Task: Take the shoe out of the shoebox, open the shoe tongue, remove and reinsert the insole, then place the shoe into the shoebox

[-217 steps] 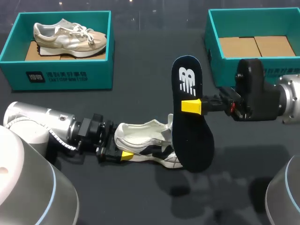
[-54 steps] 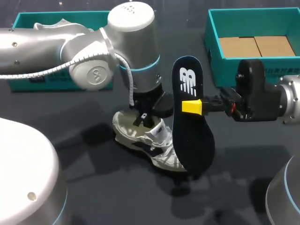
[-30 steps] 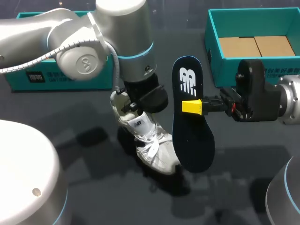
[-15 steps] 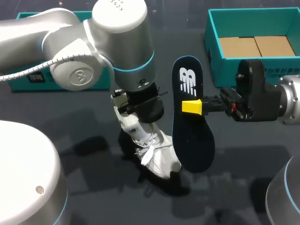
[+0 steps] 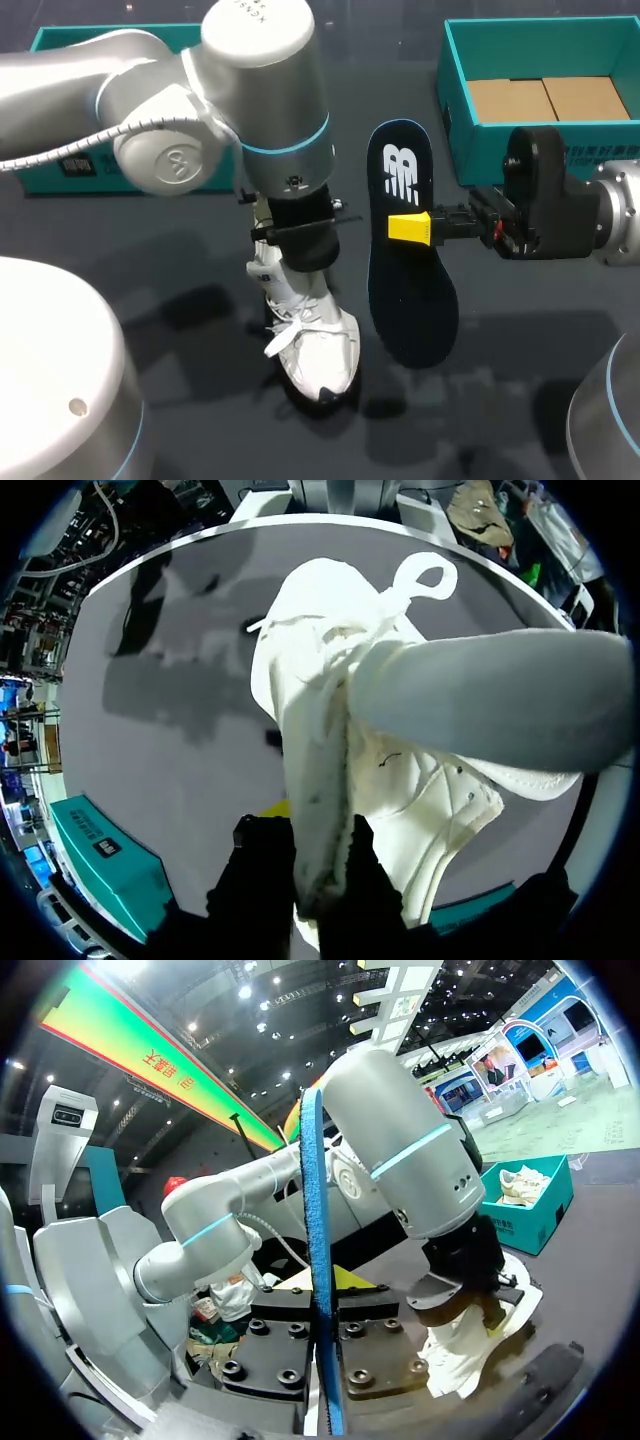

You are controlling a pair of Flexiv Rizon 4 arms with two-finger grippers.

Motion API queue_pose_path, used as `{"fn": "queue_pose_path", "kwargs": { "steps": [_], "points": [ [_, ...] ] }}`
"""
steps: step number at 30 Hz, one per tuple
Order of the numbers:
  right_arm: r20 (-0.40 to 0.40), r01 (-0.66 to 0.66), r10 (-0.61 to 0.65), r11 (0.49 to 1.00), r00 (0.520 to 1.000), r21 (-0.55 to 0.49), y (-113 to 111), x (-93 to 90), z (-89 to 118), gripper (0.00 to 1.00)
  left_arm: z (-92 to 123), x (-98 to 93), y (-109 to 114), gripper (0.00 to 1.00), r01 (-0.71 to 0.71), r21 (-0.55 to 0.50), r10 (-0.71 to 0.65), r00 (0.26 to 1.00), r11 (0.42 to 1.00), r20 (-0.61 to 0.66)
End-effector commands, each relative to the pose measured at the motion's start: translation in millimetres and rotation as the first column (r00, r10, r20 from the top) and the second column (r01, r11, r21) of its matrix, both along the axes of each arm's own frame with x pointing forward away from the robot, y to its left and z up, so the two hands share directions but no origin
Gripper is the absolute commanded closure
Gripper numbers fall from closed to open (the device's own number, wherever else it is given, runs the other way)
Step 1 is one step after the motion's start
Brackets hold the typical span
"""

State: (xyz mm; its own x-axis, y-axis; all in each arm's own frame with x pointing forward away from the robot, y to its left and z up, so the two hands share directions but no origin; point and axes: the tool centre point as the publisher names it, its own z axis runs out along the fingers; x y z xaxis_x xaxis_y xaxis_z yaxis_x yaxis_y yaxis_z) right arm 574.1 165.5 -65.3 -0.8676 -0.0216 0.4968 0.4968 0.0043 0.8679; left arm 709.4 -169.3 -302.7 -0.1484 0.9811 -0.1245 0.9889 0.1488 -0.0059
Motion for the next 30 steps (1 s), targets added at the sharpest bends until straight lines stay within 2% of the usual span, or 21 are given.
{"fn": "queue_pose_path", "kwargs": {
  "steps": [1,5,20,30],
  "points": [
    [0.0,0.003,-0.003,1.0,1.0,-0.001,0.9,-1.3,-0.7,1.0,-5.6,3.3,-10.0,1.0,0.024,0.015,-0.024,1.0,1.0,-0.006],
    [0.0,0.003,-0.003,1.0,1.0,-0.001,0.9,-1.3,-0.7,1.0,-12.1,3.1,-15.0,1.0,0.077,0.017,-0.077,0.997,0.997,-0.017],
    [0.0,0.003,-0.003,1.0,1.0,-0.001,0.9,-1.3,-0.7,1.0,-33.1,-5.6,-30.6,1.0,0.103,0.035,-0.1,0.991,0.994,-0.089],
    [0.0,0.003,-0.003,1.0,1.0,-0.001,0.9,-1.3,-0.7,1.0,-56.1,-9.6,-37.0,1.0,0.139,0.073,-0.129,0.984,0.988,-0.123]
  ]
}}
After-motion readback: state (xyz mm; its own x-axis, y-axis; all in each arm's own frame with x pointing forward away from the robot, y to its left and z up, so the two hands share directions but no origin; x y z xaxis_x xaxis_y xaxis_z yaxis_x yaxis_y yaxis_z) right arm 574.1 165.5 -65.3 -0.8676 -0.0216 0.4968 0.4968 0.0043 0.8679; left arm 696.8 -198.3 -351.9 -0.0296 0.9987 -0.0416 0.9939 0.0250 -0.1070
